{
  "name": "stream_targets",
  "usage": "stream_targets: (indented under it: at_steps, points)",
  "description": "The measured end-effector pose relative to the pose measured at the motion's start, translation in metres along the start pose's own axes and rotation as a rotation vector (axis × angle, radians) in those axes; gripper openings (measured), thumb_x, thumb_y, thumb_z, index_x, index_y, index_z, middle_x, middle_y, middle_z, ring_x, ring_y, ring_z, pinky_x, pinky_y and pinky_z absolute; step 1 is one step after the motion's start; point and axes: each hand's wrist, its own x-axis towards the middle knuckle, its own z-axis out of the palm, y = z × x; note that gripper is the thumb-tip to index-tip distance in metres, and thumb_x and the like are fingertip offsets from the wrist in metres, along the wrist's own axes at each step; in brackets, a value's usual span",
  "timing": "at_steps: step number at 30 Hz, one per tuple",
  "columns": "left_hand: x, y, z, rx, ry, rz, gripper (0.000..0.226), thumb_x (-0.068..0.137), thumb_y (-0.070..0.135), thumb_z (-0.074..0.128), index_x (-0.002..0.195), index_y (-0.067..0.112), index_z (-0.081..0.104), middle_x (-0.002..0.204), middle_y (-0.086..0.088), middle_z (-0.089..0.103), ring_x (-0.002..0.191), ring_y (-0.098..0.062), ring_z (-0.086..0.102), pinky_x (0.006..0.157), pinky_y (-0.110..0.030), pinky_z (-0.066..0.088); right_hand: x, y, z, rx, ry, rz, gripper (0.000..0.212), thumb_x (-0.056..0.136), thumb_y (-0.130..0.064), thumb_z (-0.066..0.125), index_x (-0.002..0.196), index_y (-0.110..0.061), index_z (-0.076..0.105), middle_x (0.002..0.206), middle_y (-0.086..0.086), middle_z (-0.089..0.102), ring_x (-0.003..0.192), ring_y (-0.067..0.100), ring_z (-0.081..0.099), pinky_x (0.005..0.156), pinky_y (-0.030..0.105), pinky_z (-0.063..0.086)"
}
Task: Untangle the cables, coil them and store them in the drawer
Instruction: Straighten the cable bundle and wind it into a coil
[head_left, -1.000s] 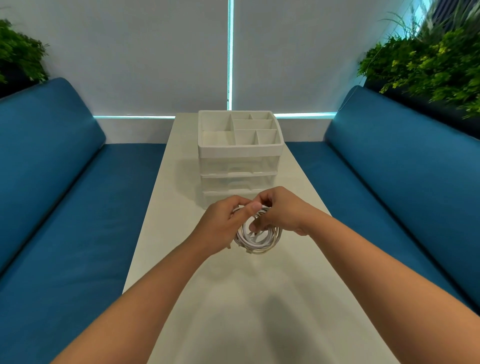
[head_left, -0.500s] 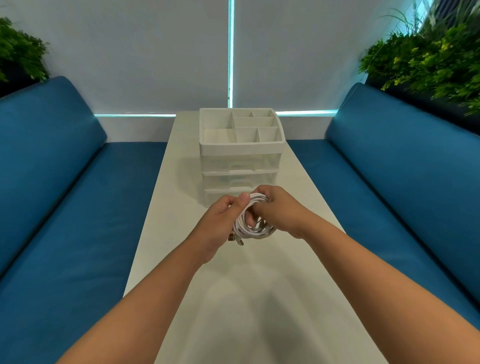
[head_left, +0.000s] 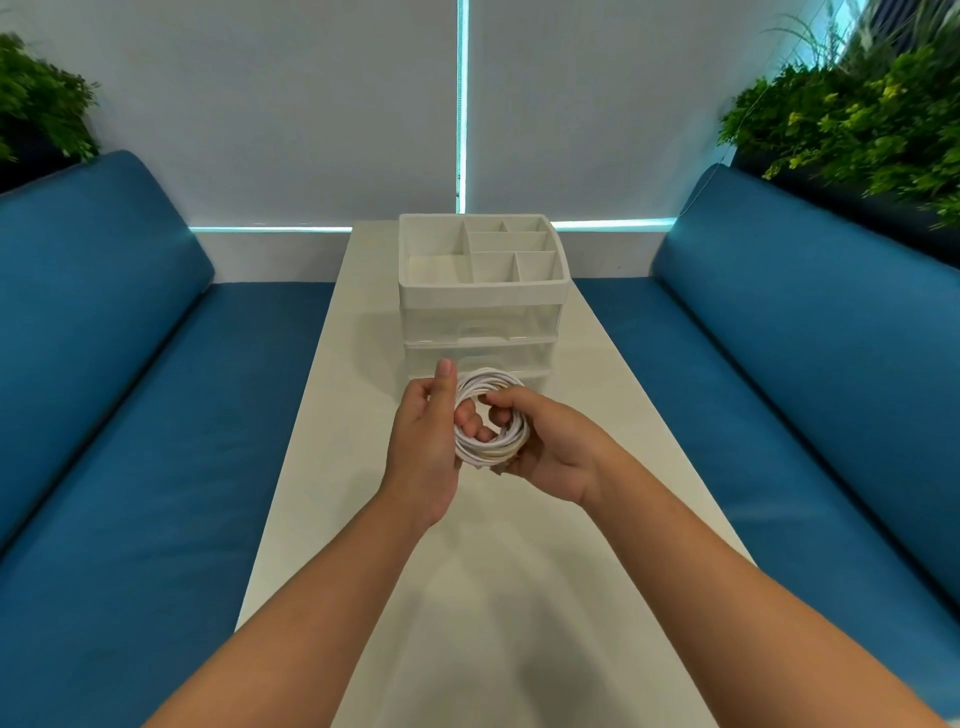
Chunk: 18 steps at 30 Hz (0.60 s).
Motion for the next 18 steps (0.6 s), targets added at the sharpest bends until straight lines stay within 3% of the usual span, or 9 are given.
stream_targets:
  at_steps: [3, 5, 8, 10, 12, 14, 16, 18]
  points:
    - [0.001, 0.0, -0.003, 0.004, 0.009, 0.01, 0.031, 0.097, 0.039, 0.052, 0.105, 0.01, 0.05, 0.056, 0.001, 0.05, 0.05, -0.011, 0.051, 0.056, -0.029, 0.047, 0.003, -0.001, 0.008, 0.273, -0.002, -0.035, 0.02, 0.085, -0.013, 0.053, 0.066, -0.009, 0.052, 0.073, 0.008, 0.05, 0.079, 0.027, 0.053, 0.079, 0.034, 0.043]
    - [0.0, -0.002, -0.006, 0.052, -0.025, 0.007, 0.035, 0.096, 0.04, 0.053, 0.112, 0.01, 0.05, 0.059, 0.0, 0.052, 0.051, -0.012, 0.054, 0.05, -0.028, 0.047, 0.003, -0.006, 0.013, 0.388, 0.073, -0.049, 0.014, 0.083, -0.008, 0.046, 0.072, -0.005, 0.053, 0.061, 0.006, 0.046, 0.07, 0.026, 0.048, 0.079, 0.037, 0.045]
    - [-0.003, -0.006, -0.009, 0.162, -0.098, 0.011, 0.055, 0.083, 0.052, 0.061, 0.12, 0.013, 0.052, 0.065, 0.001, 0.057, 0.058, -0.015, 0.057, 0.049, -0.03, 0.047, 0.0, -0.012, 0.021, 0.274, 0.256, -0.081, 0.012, 0.079, -0.009, 0.042, 0.07, -0.009, 0.05, 0.056, 0.004, 0.043, 0.051, 0.017, 0.039, 0.061, 0.031, 0.042]
    - [-0.006, -0.008, -0.009, 0.201, -0.165, 0.018, 0.065, 0.074, 0.055, 0.068, 0.122, 0.015, 0.053, 0.071, 0.003, 0.064, 0.066, -0.016, 0.063, 0.053, -0.03, 0.05, 0.0, -0.013, 0.025, 0.189, 0.318, -0.092, 0.015, 0.081, -0.021, 0.045, 0.069, -0.013, 0.049, 0.058, 0.003, 0.044, 0.047, 0.016, 0.04, 0.053, 0.026, 0.04]
    - [-0.008, -0.008, -0.008, 0.223, -0.201, 0.022, 0.053, 0.079, 0.044, 0.069, 0.122, 0.016, 0.057, 0.078, 0.003, 0.068, 0.072, -0.015, 0.066, 0.058, -0.028, 0.053, 0.001, -0.013, 0.026, 0.111, 0.34, -0.095, 0.034, 0.083, -0.045, 0.053, 0.075, -0.013, 0.058, 0.067, 0.006, 0.051, 0.055, 0.019, 0.049, 0.056, 0.027, 0.045]
    - [-0.009, -0.006, -0.007, 0.272, -0.194, 0.044, 0.032, 0.092, 0.035, 0.06, 0.117, 0.015, 0.06, 0.072, 0.004, 0.065, 0.068, -0.013, 0.064, 0.058, -0.028, 0.051, 0.004, -0.011, 0.025, -0.013, 0.392, -0.128, 0.052, 0.083, -0.064, 0.053, 0.079, -0.013, 0.064, 0.07, 0.005, 0.056, 0.061, 0.019, 0.053, 0.061, 0.031, 0.047]
    - [-0.009, -0.004, -0.006, 0.284, -0.176, 0.065, 0.022, 0.1, 0.031, 0.05, 0.103, 0.013, 0.063, 0.07, 0.0, 0.06, 0.062, -0.012, 0.06, 0.056, -0.029, 0.048, 0.006, -0.008, 0.024, -0.111, 0.425, -0.19, 0.057, 0.089, -0.065, 0.046, 0.075, -0.013, 0.064, 0.069, 0.003, 0.062, 0.061, 0.018, 0.057, 0.062, 0.031, 0.047]
    - [-0.01, 0.001, -0.005, 0.203, -0.17, 0.041, 0.027, 0.102, 0.029, 0.047, 0.086, 0.011, 0.06, 0.069, -0.004, 0.058, 0.061, -0.014, 0.058, 0.056, -0.029, 0.047, 0.006, -0.009, 0.024, -0.15, 0.428, -0.221, 0.055, 0.094, -0.059, 0.041, 0.074, -0.013, 0.064, 0.07, 0.002, 0.064, 0.063, 0.019, 0.059, 0.06, 0.029, 0.046]
